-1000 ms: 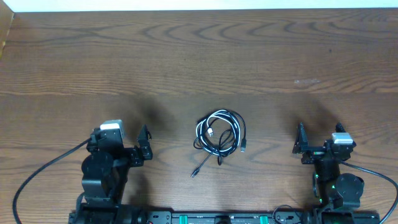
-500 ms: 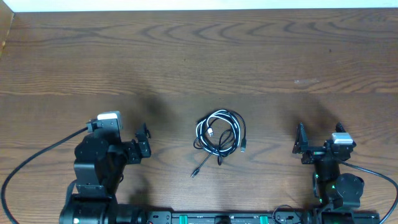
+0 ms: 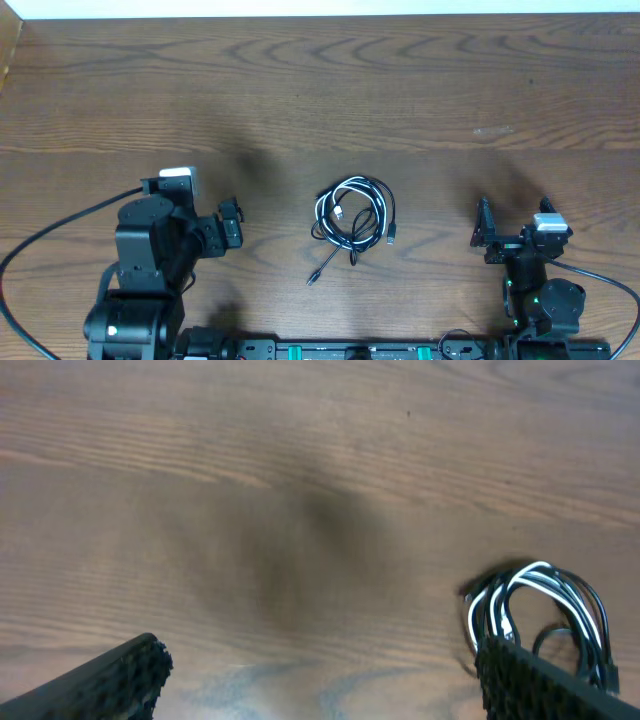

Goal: Untangle cables
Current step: 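Raise the left gripper and move it toward the cable bundle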

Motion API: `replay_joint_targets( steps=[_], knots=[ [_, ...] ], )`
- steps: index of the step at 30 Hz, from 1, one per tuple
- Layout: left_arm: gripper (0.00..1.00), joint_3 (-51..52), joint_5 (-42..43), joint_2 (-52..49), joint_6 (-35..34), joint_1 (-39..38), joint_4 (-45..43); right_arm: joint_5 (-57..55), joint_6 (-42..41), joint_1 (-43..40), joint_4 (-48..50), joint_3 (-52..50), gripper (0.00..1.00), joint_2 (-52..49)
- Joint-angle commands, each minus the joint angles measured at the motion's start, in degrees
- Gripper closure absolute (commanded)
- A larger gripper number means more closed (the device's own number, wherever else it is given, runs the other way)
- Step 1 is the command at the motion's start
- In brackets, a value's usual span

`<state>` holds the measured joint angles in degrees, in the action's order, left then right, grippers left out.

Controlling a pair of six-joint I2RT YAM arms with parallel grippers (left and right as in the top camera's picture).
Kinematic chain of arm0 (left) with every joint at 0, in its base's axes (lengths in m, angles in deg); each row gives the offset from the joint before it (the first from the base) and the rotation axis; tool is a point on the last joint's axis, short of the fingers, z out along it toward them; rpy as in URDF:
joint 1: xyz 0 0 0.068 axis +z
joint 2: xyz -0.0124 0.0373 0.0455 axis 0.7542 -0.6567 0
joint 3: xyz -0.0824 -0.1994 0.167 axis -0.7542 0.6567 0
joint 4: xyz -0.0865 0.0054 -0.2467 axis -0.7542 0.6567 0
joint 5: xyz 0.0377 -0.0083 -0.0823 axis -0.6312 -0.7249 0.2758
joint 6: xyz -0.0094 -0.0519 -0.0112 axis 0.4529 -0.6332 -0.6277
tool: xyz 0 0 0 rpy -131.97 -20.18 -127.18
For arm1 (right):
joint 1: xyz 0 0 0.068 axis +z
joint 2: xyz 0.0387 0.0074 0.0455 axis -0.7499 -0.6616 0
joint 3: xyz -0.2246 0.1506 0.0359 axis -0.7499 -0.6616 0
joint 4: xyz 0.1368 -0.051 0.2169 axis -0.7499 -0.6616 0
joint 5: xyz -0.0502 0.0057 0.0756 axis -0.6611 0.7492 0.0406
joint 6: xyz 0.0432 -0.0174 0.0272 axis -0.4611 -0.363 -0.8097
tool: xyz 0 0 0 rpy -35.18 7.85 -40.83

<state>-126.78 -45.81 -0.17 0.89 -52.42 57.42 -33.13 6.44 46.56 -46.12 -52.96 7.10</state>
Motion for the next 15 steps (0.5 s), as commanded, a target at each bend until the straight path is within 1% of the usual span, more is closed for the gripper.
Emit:
replay_joint_targets(
  steps=[1,8,15],
  knots=[
    [0.02,-3.54,0.70,-2.14,-0.57,0.17,1.44,-0.70,-0.76,-0.24,-0.31,-0.04,0.01,0.44],
    [0.02,-7.50,3.69,-6.47,-0.59,0.17,4.26,-0.70,-0.76,-0.24,-0.31,-0.04,0.01,0.44],
    [0.02,-9.42,3.65,-9.11,-0.79,0.17,5.81,-0.70,-0.76,-0.24,-0.31,-0.04,0.01,0.44]
  ],
)
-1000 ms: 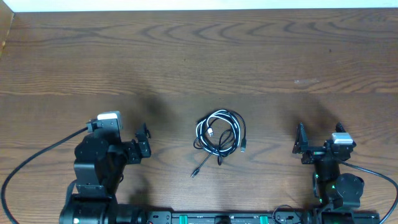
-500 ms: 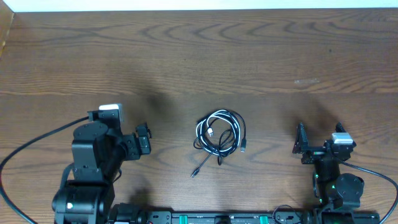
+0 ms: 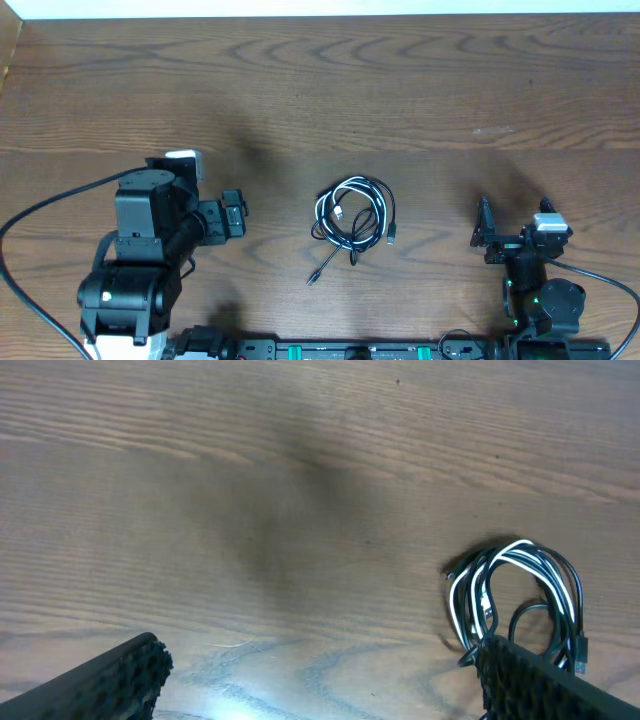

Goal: Untangle cables
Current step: 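Raise the left gripper and move it toward the cable bundle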

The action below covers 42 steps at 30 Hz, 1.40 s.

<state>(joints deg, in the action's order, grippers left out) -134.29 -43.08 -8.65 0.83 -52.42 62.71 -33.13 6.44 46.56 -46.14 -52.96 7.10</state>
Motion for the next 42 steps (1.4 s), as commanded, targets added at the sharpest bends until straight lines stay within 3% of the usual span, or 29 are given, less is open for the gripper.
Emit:
replay_joint_targets(
  steps=[1,42],
  knots=[
    [0.02,-1.90,0.92,-0.81,-0.72,0.17,0.52,-0.68,-0.76,-0.24,-0.28,-0.04,0.01,0.44],
    [0.02,-1.88,0.72,-1.62,-0.66,0.17,1.05,-0.68,-0.76,-0.24,-0.28,-0.04,0.01,0.44]
  ],
)
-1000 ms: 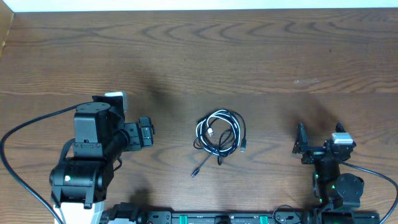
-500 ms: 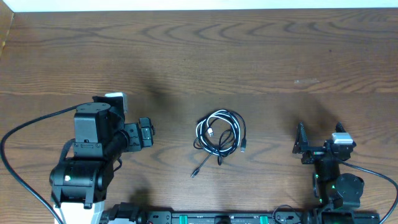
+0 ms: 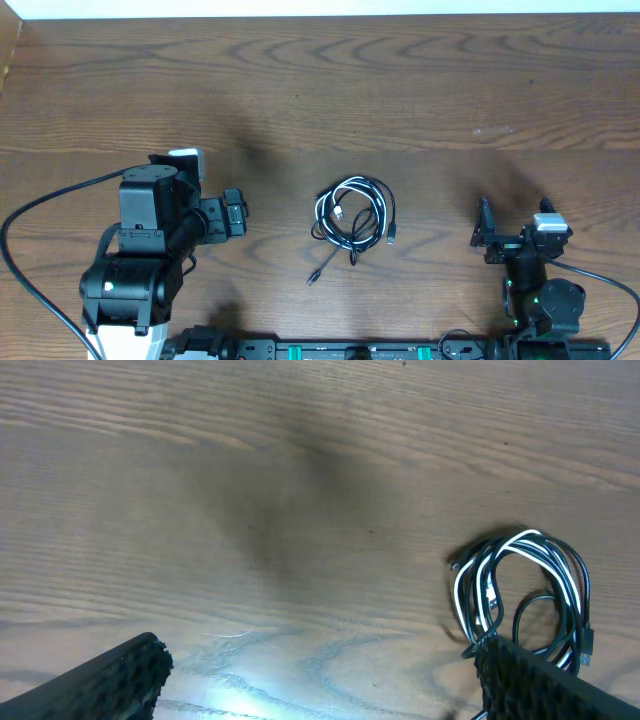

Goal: Untangle cables
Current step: 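Raise the left gripper and move it toward the cable bundle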

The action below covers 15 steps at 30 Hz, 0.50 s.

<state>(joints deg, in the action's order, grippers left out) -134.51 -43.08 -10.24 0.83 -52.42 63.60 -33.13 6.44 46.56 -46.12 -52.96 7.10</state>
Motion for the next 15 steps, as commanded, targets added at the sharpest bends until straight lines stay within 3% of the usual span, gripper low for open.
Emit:
replay_joint_targets(
  steps=[1,15],
  knots=[
    [0.02,-1.66,0.72,-0.02,-0.68,0.17,0.17,-0.68,-0.76,-0.24,-0.31,-0.04,0.01,0.44],
    [0.02,-1.66,0.72,-0.72,-0.66,0.17,0.15,-0.70,-0.76,-0.24,-0.31,-0.04,0.01,0.44]
  ],
)
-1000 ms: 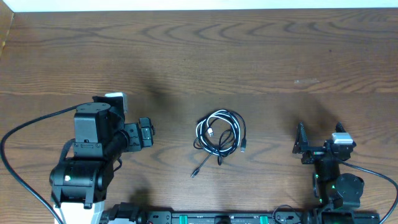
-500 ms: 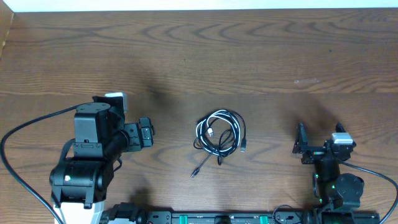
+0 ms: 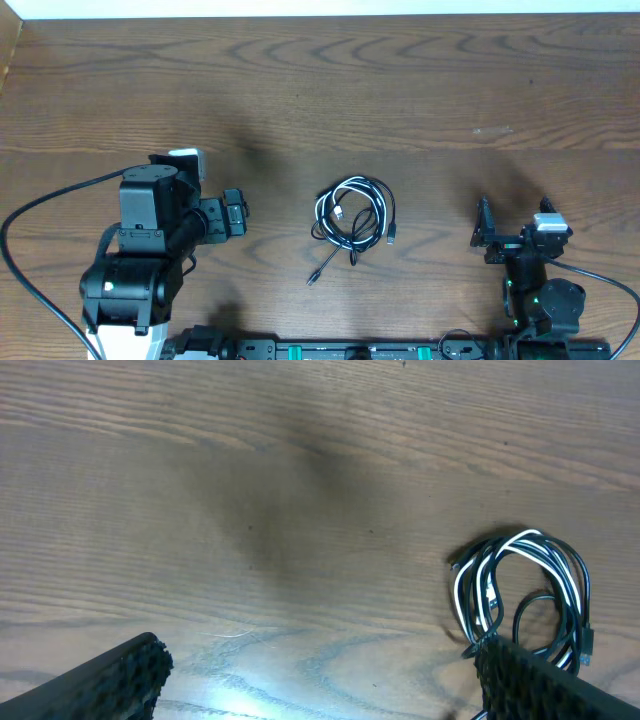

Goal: Untangle cables
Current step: 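Raise the left gripper and move it toward the cable bundle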

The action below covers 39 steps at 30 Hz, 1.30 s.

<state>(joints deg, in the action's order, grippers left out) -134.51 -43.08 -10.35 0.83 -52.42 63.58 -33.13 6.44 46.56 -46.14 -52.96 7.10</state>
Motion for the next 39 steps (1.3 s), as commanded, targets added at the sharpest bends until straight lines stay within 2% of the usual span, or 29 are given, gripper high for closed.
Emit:
replay_joint_targets(
  steps=[1,14,39],
  knots=[
    [0.02,-1.66,0.72,-0.92,-0.66,0.17,0.17,-0.70,-0.76,-0.24,-0.28,-0.04,0.01,0.44],
    [0.02,-1.66,0.74,-4.59,-0.68,0.17,-0.13,-0.68,-0.76,-0.24,-0.28,-0.04,0.01,0.44],
    [0.02,-1.66,0.76,-4.63,-0.68,0.17,-0.70,-0.70,-0.76,-0.24,-0.28,-0.04,0.01,0.44]
  ],
)
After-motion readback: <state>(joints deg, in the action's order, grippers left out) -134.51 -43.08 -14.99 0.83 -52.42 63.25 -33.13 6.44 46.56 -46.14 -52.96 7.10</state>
